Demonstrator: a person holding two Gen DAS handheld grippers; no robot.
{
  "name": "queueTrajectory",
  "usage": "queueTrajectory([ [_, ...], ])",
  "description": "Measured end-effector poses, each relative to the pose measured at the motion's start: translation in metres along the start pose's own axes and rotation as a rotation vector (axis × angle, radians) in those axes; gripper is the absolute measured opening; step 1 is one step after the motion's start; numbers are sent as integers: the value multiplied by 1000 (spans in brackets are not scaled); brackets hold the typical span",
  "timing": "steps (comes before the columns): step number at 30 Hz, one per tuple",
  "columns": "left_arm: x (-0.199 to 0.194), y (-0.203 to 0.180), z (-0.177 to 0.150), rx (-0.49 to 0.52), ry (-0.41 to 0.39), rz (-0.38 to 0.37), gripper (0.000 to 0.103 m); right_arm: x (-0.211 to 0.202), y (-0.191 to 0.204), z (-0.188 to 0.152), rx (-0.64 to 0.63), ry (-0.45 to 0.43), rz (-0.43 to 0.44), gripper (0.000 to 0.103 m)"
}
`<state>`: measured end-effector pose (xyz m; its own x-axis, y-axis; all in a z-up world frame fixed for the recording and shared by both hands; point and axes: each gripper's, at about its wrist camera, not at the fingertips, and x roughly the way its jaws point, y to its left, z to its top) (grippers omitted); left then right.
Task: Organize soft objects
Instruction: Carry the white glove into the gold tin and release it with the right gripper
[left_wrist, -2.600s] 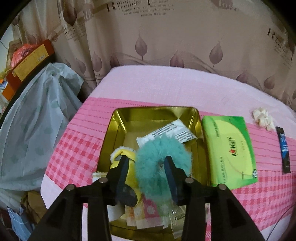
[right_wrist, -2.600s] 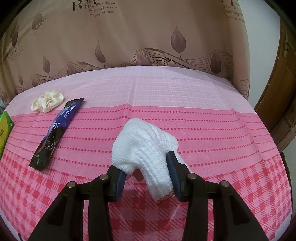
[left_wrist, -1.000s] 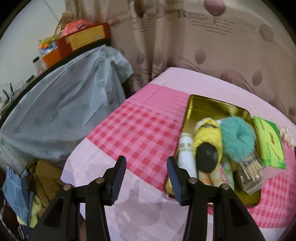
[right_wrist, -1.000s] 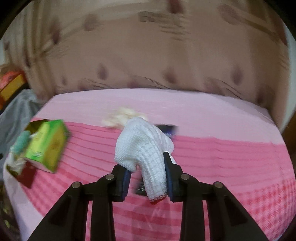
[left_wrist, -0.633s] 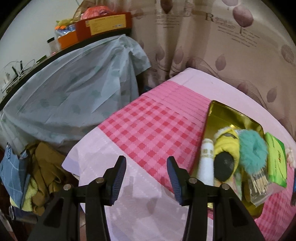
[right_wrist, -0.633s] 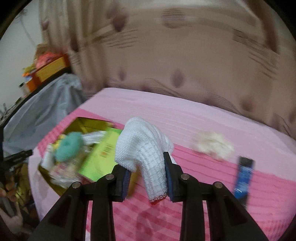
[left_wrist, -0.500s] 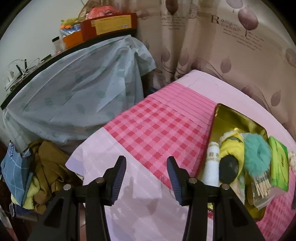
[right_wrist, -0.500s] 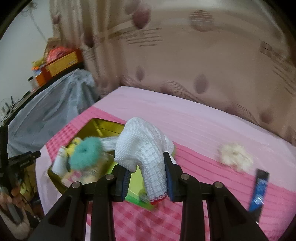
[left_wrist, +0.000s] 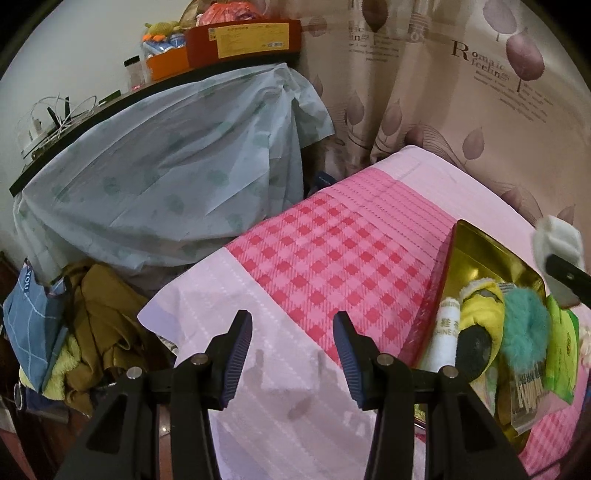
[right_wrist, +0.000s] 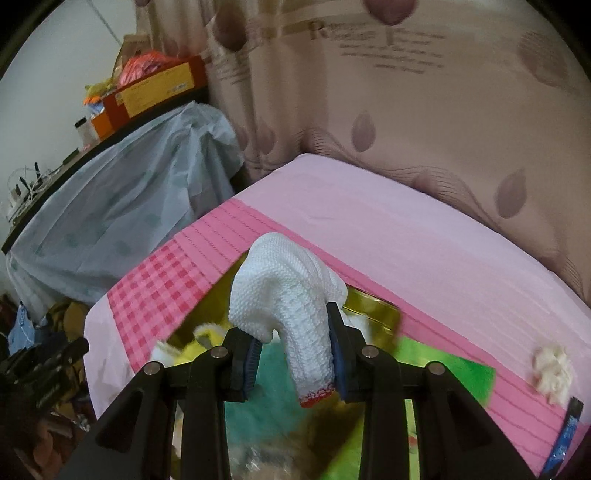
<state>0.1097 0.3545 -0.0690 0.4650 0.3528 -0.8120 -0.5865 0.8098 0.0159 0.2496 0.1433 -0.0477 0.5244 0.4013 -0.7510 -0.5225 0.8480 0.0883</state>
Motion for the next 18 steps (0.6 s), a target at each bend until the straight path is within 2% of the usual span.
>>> queueTrajectory([
  [4,2,3,1,-10,5,1,47,23,21,3,-34,34,11,32],
  [10,2,7,2,-26,4,5,47,47,32,1,-47,70,12,38],
  [13,2,7,2,-25,-6,10,47,46,31,0,-46,70,23,47],
  [15,2,7,2,-27,-1,7,47,41,30,-1,-43,59,25,58],
  [18,0,7,3,-20,-1,5,47,23,27,-4,-42,31,39,61],
])
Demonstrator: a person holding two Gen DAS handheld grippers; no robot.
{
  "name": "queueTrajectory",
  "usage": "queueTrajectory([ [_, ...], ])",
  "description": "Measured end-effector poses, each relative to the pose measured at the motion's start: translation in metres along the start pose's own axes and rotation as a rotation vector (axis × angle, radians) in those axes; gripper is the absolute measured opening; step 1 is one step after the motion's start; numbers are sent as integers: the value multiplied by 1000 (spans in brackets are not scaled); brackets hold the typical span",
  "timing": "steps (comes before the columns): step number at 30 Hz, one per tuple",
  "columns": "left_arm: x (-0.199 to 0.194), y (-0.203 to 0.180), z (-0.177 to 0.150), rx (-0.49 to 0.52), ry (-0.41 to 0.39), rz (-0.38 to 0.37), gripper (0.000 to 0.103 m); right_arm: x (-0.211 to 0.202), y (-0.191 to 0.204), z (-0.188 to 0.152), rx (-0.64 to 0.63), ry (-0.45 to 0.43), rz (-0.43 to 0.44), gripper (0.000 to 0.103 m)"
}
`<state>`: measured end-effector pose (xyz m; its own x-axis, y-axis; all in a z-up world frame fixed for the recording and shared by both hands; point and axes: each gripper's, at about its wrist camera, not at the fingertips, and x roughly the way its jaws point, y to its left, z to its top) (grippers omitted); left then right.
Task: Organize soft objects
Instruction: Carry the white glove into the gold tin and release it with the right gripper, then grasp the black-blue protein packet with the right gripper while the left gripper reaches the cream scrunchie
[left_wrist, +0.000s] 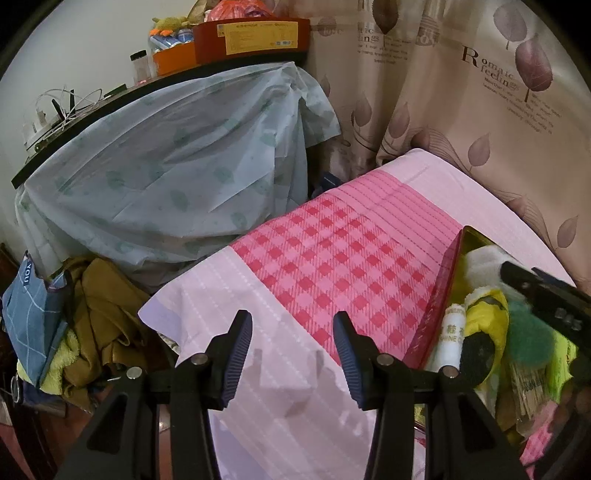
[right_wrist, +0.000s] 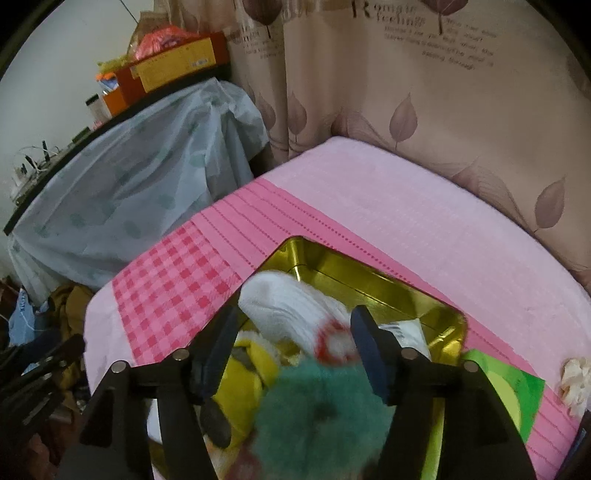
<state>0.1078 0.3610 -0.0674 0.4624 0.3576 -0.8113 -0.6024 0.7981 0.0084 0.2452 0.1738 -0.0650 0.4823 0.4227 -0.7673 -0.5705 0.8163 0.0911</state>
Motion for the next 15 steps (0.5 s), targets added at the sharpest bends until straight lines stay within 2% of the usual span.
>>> queueTrajectory([
  [4,-3,-1,-1,6,-16,3,47,-47,-15,-20,27,-75,9,63],
  [6,-5,-3,-1,9,-24,4,47,-70,-29,-35,46,-104,-9,68],
  [10,-10,-9,-3,31,-37,16,47,-116,-84,-84,77,-136,-170,72],
  [12,-11,-13,-5,50,-44,24,47,-134,-124,-113,117,-119,-288,72],
  [15,-15,-18,-8,75,-64,26,47,-150,-177,-148,209,-82,-404,72],
])
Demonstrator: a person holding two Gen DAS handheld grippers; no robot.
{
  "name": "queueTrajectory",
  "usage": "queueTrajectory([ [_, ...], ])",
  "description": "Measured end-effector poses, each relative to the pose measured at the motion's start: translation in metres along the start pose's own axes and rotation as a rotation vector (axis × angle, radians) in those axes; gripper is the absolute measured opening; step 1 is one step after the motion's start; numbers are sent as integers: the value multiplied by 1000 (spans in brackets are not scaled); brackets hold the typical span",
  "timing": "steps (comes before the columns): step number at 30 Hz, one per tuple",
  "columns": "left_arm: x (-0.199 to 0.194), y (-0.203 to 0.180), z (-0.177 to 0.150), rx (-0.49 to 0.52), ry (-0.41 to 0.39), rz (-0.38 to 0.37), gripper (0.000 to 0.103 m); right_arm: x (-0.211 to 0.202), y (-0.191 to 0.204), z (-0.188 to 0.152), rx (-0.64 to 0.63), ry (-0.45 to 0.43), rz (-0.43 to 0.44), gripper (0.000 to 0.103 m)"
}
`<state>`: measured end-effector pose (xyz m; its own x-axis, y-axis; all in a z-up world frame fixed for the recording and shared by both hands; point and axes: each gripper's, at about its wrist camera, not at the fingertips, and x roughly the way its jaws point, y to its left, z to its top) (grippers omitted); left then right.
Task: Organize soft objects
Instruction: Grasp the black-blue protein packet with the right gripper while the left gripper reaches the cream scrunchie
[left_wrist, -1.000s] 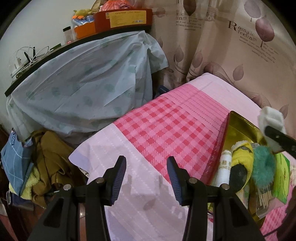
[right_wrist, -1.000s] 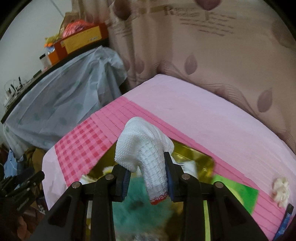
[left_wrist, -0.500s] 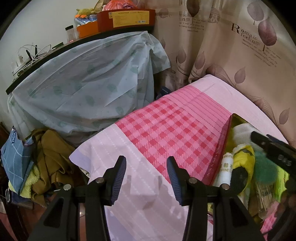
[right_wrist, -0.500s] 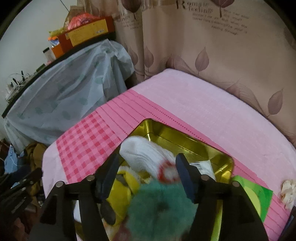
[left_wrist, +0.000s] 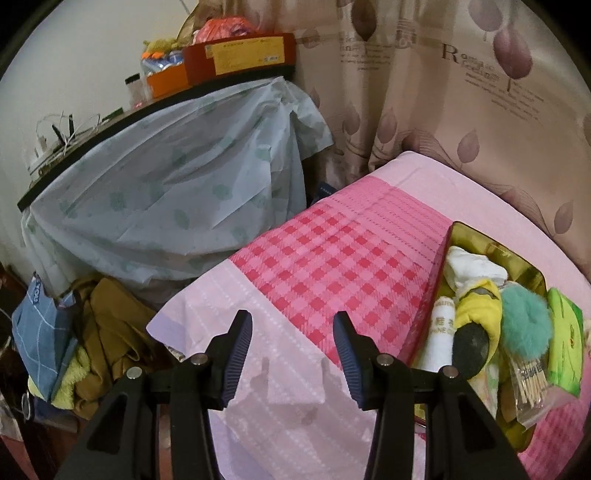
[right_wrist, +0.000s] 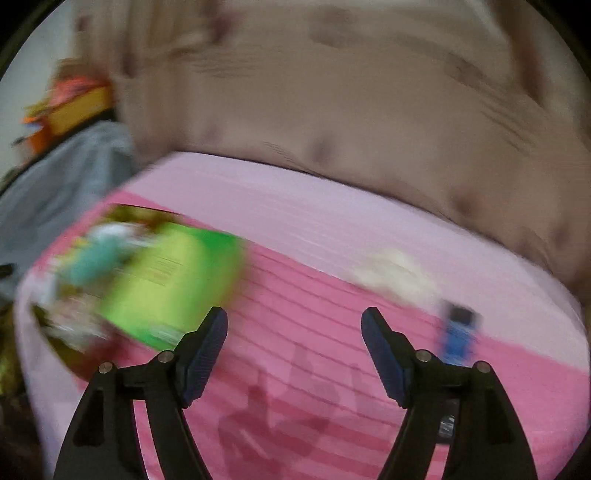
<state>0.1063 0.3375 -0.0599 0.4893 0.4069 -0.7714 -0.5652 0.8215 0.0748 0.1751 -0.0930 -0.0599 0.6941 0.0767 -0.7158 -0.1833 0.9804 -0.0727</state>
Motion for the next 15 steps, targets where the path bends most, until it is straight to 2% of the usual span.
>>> queueTrajectory([
  [3,-7,-10,-3,45,-38,11,47,8,-53,-21,67,34,-109,72],
  [7,-14,-27,-8,126,-79,17,47,28,-99,-44,148,82,-159,72],
  [15,-36,-63,-18,222,-120,-44,47,59,-121,-55,211,108,-147,59],
])
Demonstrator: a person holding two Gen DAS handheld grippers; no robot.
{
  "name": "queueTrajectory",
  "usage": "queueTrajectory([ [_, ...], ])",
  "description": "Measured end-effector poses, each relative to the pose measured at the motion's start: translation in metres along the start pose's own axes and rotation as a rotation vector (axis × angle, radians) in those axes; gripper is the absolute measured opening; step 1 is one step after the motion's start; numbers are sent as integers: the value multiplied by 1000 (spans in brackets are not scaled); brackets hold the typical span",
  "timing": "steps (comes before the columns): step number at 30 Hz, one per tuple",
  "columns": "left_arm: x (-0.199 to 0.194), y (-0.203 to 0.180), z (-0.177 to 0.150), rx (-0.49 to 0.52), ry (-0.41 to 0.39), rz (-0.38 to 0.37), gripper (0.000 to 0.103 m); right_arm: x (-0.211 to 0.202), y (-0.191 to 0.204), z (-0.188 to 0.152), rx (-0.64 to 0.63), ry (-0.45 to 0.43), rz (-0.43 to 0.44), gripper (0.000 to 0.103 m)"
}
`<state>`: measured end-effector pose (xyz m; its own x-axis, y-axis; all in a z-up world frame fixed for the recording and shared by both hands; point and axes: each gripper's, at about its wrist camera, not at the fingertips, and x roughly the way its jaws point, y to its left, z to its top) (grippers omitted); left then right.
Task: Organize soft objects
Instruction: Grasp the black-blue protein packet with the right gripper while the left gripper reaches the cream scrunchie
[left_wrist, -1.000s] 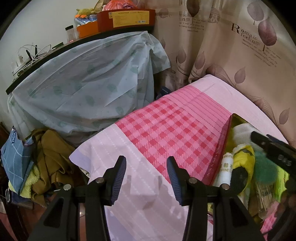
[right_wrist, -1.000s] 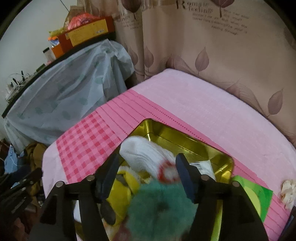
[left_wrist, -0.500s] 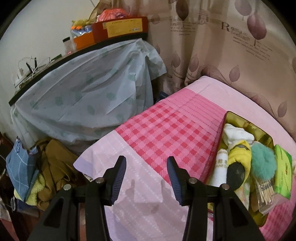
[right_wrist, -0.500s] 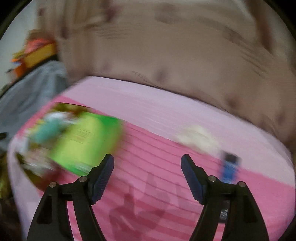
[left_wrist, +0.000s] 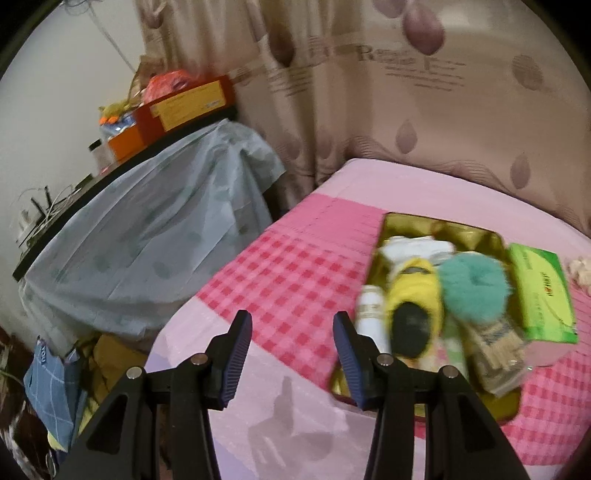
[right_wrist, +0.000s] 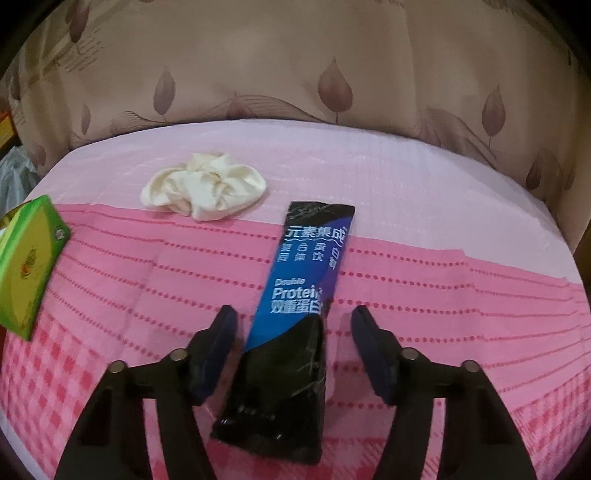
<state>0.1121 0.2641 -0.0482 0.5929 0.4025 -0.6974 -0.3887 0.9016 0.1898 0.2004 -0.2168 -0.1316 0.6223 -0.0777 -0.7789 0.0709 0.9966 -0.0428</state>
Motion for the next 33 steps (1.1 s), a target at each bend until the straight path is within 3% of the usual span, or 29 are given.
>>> queueTrajectory([
  [1,-2,-6,1,7,-1,-7,47,-1,-1,0,13,-7,11,58],
  [3,-8,-22,6,28,-3,-30,47,0,-4,2,21,-10,18,44],
  [5,-16,-45,12,58,-15,-67,47,2,-10,2,25,-12,31,38],
  [11,-42,-128,23,174,-24,-226,47,-8,-30,-12,29,-15,24,36],
  [15,-57,-196,23,266,-5,-371,47,-24,-67,-34,50,-11,-18,36],
  [21,-65,-284,18,387,27,-514,47,-48,-140,-66,147,-5,-104,36],
  [24,-62,-324,17,413,50,-566,48,-59,-166,-81,185,-14,-135,36],
  [27,-55,-359,20,430,59,-588,49,-63,-177,-87,234,-25,-101,37],
  [33,-31,-418,33,461,125,-587,49,-63,-184,-89,218,-22,-112,39],
])
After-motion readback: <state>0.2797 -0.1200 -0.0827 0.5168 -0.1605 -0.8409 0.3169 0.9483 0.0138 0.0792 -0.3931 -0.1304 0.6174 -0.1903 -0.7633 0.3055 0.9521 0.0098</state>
